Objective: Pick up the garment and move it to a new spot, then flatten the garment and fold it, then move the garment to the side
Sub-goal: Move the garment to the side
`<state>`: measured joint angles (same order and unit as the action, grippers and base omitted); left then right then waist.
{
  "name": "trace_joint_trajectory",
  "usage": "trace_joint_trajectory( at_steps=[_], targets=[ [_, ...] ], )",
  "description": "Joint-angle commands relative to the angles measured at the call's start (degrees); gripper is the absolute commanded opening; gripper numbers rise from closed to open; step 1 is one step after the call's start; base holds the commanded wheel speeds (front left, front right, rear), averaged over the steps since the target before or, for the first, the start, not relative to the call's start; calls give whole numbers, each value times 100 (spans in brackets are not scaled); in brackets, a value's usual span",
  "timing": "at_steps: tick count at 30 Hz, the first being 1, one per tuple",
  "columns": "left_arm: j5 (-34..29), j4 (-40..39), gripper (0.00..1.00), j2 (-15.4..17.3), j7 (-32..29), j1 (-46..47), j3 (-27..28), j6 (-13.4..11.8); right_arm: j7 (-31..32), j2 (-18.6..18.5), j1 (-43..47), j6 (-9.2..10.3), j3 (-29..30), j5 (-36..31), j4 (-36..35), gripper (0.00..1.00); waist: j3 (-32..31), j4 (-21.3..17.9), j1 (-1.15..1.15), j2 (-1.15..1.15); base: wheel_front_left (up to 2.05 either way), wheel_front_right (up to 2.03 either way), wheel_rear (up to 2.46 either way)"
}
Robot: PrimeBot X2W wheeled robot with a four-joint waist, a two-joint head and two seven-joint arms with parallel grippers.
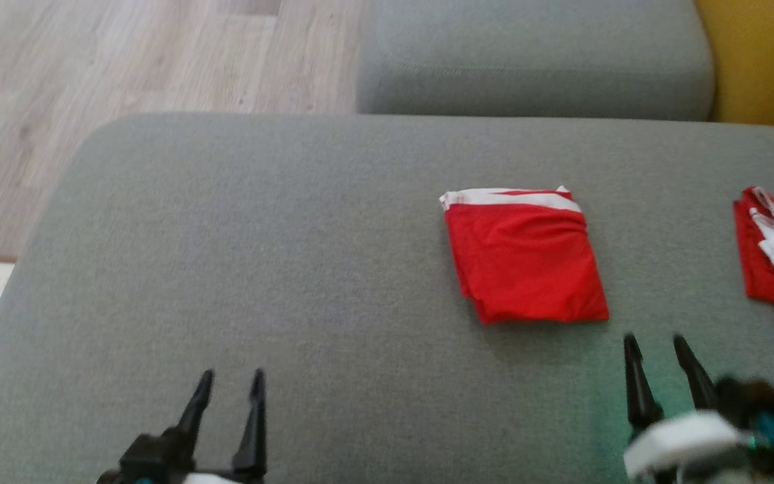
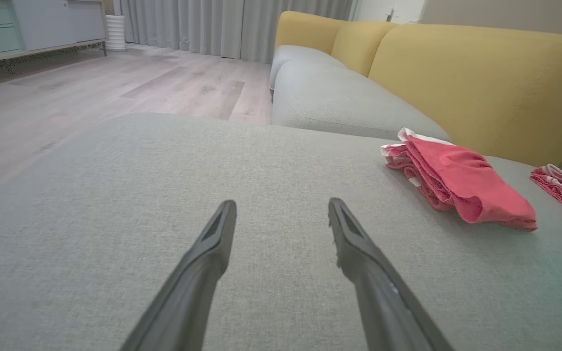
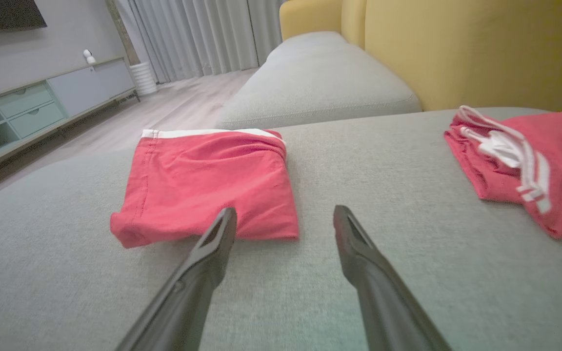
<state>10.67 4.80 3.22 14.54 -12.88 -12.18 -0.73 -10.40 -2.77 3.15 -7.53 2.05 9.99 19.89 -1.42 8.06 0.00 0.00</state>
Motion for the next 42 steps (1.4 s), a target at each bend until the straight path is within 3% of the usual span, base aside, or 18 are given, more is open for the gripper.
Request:
trace_joint_trajectory(
  at_steps=[1,10,17,22,23,24,30,36,42],
  targets=[
    [-17,-167,100,-35,46,377,133,27,110,-170,-522,4,-153,58,-152,100,85,77,0,0,0,0,0],
    [158,-89,100,-35,46,770,-215,22,2129,-642,-2286,4,-225,860,673,100,771,452,0,0,0,0,0],
    [280,-50,100,-35,46,1080,-476,-34,2800,-782,-3209,4,318,806,1714,100,1095,770,0,0,0,0,0],
    [306,-55,100,-35,46,1136,-502,-97,3258,-641,-3483,4,366,1151,2236,100,1168,802,0,0,0,0,0],
    [306,-64,100,-35,46,1138,-491,-113,3283,-651,-3515,4,329,1252,2256,55,1183,780,0,0,0,0,0],
    [306,-77,100,-35,46,1135,-470,-131,3286,-644,-3549,4,355,1397,2274,0,1197,738,0,0,0,0,0],
    [269,-125,100,-35,46,1151,-365,-134,3248,-881,-3712,4,211,1965,2083,0,1308,271,0,0,0,0,0],
    [144,-153,100,-35,46,1244,-285,-31,3090,-1594,-3977,4,286,1996,1889,0,1542,-312,0,0,0,0,0],
    [41,-177,100,-35,46,1360,-298,71,2884,-2245,-4297,4,424,1710,1771,0,1779,-618,0,0,0,0,0]
  ],
)
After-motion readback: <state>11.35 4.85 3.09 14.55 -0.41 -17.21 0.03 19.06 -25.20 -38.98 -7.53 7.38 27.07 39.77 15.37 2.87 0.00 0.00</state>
